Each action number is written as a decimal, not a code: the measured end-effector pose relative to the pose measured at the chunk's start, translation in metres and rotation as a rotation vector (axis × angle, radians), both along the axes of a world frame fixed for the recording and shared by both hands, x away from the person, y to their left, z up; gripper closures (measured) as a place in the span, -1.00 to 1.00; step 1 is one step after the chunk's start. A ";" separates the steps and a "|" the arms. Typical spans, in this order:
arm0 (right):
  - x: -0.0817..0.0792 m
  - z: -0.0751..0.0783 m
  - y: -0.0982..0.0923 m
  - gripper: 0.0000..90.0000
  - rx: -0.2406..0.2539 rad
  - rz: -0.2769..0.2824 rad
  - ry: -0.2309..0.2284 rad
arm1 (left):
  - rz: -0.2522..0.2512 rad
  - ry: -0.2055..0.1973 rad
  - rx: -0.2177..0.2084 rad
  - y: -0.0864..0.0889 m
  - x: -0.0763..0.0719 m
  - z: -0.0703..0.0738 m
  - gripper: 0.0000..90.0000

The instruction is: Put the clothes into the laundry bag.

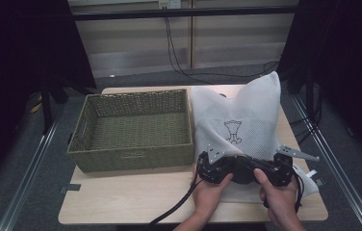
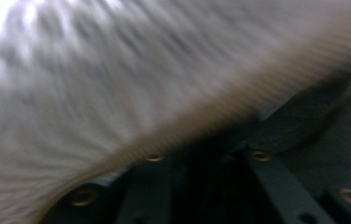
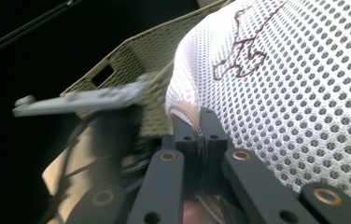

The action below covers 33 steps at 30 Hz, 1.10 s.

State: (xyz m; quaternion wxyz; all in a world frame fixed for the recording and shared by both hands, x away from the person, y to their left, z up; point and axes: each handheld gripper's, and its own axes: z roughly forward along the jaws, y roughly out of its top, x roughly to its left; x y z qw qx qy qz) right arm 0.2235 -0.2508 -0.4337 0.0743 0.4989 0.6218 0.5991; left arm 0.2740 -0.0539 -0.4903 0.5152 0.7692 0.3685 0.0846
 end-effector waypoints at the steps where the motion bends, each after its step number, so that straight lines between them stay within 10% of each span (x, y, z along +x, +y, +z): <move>1: 0.001 0.000 -0.002 0.98 -0.004 -0.005 -0.005 | -0.020 -0.010 0.012 0.003 -0.004 0.002 0.42; 4: 0.003 0.002 -0.003 0.98 -0.002 -0.003 -0.017 | -0.064 -0.001 0.020 0.010 -0.021 0.005 -0.09; 10: 0.003 0.002 0.005 0.98 -0.021 0.022 -0.037 | -0.166 0.021 0.170 0.001 -0.036 -0.005 -0.39; 15: 0.002 0.001 0.011 0.98 -0.031 0.039 -0.036 | -0.110 0.072 0.191 -0.011 -0.023 -0.008 0.29; 18: 0.002 0.001 0.011 0.98 -0.031 0.038 -0.035 | -0.098 0.079 0.120 -0.013 -0.017 -0.009 0.77; 24: -0.005 0.012 0.012 0.98 -0.032 0.050 -0.070 | 0.045 -0.248 -0.131 0.001 -0.025 0.027 0.80; 26: -0.011 0.021 0.013 0.98 -0.021 0.057 -0.095 | 0.117 -0.269 -0.102 0.000 -0.018 0.026 0.80; 29: -0.015 0.025 0.015 0.98 -0.036 0.055 -0.092 | 0.170 -0.108 -0.007 -0.009 0.007 0.001 0.79; 33: -0.002 -0.002 0.009 0.98 0.010 0.046 0.019 | 0.099 0.045 -0.039 -0.002 0.013 -0.001 0.67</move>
